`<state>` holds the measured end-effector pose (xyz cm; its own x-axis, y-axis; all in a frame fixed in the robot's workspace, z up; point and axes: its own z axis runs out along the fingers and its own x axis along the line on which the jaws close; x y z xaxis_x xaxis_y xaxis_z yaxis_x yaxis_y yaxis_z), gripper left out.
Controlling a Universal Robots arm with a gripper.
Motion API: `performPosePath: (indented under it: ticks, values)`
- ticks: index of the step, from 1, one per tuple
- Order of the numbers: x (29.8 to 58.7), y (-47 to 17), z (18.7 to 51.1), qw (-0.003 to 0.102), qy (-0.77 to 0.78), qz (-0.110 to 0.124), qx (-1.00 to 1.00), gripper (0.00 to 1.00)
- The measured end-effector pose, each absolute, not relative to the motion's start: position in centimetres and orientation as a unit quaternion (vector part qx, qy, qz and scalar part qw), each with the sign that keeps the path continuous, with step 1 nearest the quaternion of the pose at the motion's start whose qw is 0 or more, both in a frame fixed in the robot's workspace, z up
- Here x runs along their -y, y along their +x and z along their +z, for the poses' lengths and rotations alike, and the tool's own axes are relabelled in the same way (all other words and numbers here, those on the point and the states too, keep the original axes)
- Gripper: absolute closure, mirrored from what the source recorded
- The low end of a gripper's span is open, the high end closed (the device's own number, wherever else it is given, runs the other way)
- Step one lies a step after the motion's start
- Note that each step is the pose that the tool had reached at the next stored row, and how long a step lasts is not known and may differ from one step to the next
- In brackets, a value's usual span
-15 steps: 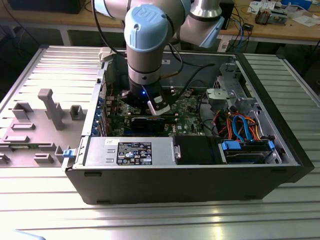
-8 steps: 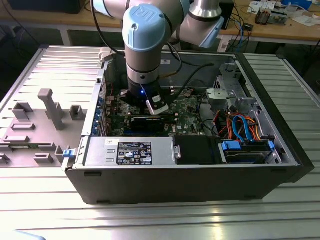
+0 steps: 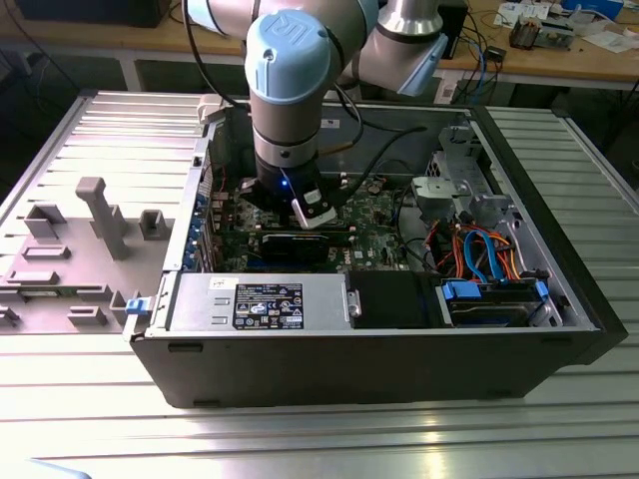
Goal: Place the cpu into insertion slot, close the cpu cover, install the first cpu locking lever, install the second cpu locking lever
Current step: 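Install the second cpu locking lever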
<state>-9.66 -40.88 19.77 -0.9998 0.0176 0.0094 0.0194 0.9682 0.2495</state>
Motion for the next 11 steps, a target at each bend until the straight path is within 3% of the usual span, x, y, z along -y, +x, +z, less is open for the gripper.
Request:
performPosePath:
  ticks: [11]
  values:
    - [40.9, -9.7, 20.8, 0.004, -0.009, -0.12, 0.993, 0.89]
